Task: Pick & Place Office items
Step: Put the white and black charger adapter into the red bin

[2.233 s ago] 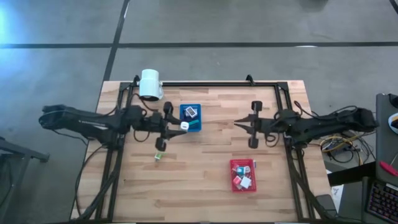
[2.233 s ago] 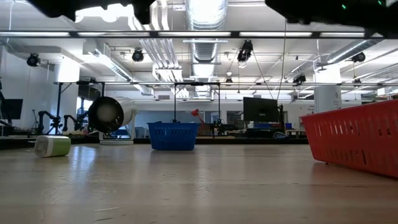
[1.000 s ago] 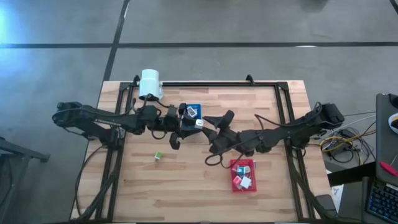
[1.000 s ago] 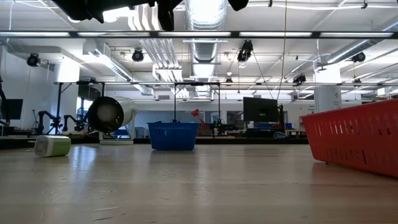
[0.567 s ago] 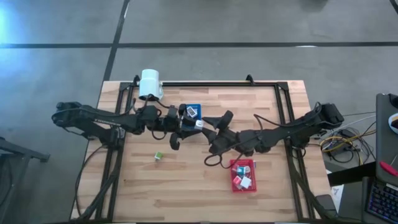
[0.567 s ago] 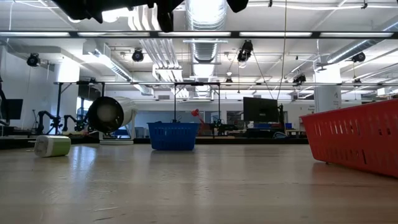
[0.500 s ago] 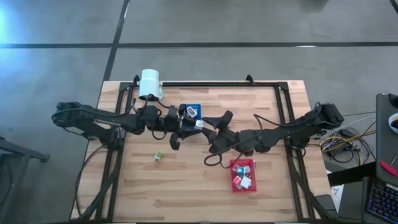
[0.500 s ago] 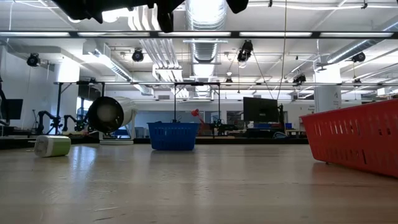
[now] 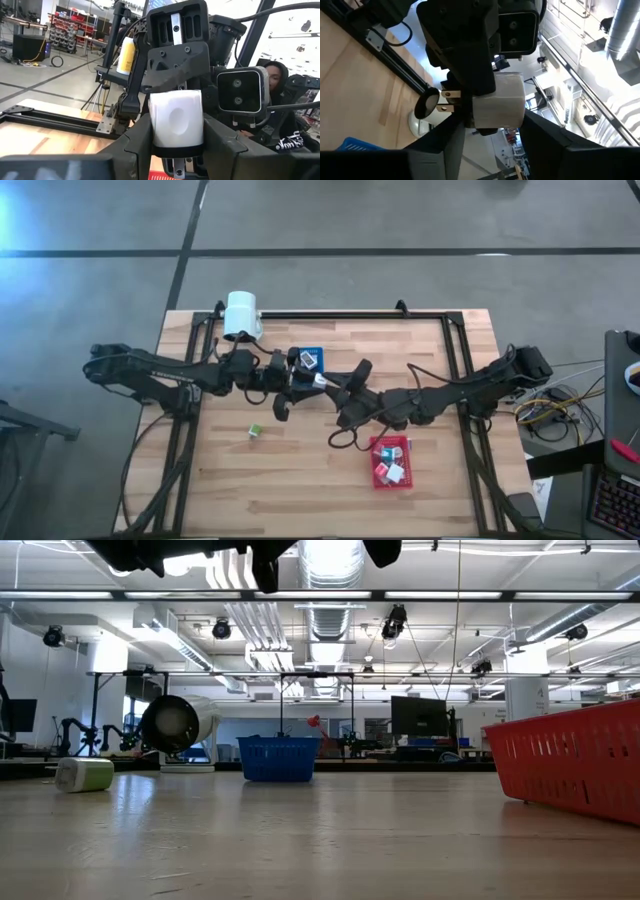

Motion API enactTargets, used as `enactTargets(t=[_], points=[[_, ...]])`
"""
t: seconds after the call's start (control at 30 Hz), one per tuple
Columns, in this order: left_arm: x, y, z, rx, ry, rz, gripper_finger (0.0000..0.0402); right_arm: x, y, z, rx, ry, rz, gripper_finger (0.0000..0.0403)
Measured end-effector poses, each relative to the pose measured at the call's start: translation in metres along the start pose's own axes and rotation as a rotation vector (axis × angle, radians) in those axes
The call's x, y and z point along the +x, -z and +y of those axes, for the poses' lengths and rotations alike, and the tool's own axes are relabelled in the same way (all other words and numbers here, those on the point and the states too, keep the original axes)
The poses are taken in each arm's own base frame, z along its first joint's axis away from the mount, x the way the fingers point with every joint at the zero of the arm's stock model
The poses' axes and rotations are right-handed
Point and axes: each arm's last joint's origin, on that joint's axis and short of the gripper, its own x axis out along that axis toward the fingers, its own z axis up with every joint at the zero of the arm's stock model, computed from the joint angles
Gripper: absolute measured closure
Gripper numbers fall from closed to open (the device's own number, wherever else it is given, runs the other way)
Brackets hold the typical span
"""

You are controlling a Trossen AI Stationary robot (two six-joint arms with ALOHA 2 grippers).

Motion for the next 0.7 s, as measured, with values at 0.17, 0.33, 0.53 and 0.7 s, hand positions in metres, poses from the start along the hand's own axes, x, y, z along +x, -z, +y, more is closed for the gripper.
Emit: enactTargets(t=[0.17, 0.33, 0.53, 0.7], points=[[-0.0001, 0.0004, 0.001, -0.001, -0.005, 0.005, 0.0269, 0.0, 0.0007, 0.0007, -0.005, -0.001, 0.002, 0.0261], [-0.0002, 0.0008, 0.002, -0.003, -0.009, 0.012, 0.0269, 0.0001, 0.001, 0.0008, 0.005, -0.001, 0.003, 0.0256], [-0.0002, 0.0016, 0.0023, -0.003, -0.012, 0.02, 0.0269, 0.0, 0.0005, 0.0002, 0.016, 0.004, 0.0, 0.0184], [-0.0002, 0.0022, 0.0025, -0.004, -0.013, 0.024, 0.0269, 0.0, 0.0005, 0.0, 0.014, 0.006, 0.001, 0.0157]])
